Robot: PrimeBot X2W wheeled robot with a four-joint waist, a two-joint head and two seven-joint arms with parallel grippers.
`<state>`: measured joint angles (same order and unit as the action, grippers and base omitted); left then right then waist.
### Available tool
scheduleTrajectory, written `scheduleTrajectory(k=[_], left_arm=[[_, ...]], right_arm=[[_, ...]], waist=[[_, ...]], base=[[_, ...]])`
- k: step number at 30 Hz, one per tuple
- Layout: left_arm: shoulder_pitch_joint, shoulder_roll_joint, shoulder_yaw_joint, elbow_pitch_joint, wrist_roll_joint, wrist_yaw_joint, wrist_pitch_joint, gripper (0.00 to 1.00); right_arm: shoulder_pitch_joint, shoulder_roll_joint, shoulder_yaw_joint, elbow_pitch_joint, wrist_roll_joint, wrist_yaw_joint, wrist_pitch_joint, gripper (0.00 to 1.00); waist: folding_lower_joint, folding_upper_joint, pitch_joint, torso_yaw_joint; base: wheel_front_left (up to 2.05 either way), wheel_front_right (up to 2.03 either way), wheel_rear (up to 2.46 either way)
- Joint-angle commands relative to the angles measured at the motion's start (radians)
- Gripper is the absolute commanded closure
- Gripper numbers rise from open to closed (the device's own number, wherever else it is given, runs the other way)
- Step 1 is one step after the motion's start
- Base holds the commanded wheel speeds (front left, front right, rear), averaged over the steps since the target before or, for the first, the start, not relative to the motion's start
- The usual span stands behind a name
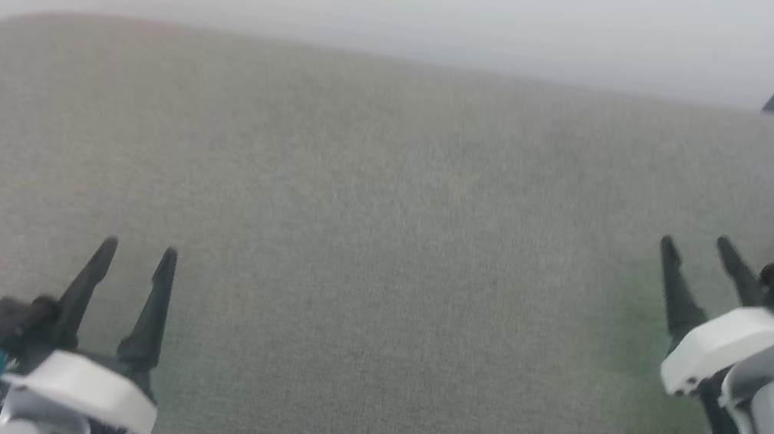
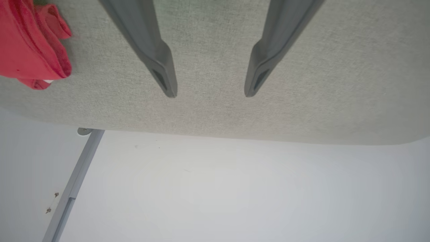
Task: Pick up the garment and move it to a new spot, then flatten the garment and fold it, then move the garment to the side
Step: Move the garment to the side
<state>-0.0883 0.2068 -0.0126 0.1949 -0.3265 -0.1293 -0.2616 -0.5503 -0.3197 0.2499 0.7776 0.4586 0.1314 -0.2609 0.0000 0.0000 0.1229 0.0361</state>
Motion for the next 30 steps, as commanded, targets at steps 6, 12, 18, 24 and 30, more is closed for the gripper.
scheduleTrajectory(k=[6,12,18,24,30], left_arm=[[0.09,-0.001,0.032,-0.001,-0.016,-0.002,-0.004,0.0],[0.146,0.012,0.035,-0.017,-0.02,-0.002,-0.004,0.0],[0.194,0.009,0.045,-0.057,-0.022,-0.002,-0.004,0.0],[0.254,-0.011,0.055,-0.115,-0.017,-0.002,-0.004,0.0],[0.305,-0.02,0.065,-0.175,-0.012,-0.002,-0.004,0.0]], right_arm=[[0.118,0.024,-0.035,-0.098,-0.021,-0.001,-0.005,0.0],[0.232,0.02,-0.093,-0.208,-0.03,-0.001,-0.005,0.0],[0.353,0.031,-0.164,-0.332,-0.041,-0.001,0.004,0.0],[0.467,0.068,-0.24,-0.494,-0.071,-0.001,0.057,0.0],[0.573,0.122,-0.304,-0.659,-0.101,-0.001,0.117,0.0]], waist=[[0.0,0.0,-0.104,0.012],[0.0,0.0,-0.137,0.012],[0.0,0.0,-0.156,0.011],[0.0,0.0,-0.157,0.013],[0.0,0.0,-0.15,0.023]], base=[[0.0,0.0,0.0],[0.0,0.0,0.0],[0.0,0.0,0.0],[0.0,0.0,0.0],[0.0,0.0,0.0]])
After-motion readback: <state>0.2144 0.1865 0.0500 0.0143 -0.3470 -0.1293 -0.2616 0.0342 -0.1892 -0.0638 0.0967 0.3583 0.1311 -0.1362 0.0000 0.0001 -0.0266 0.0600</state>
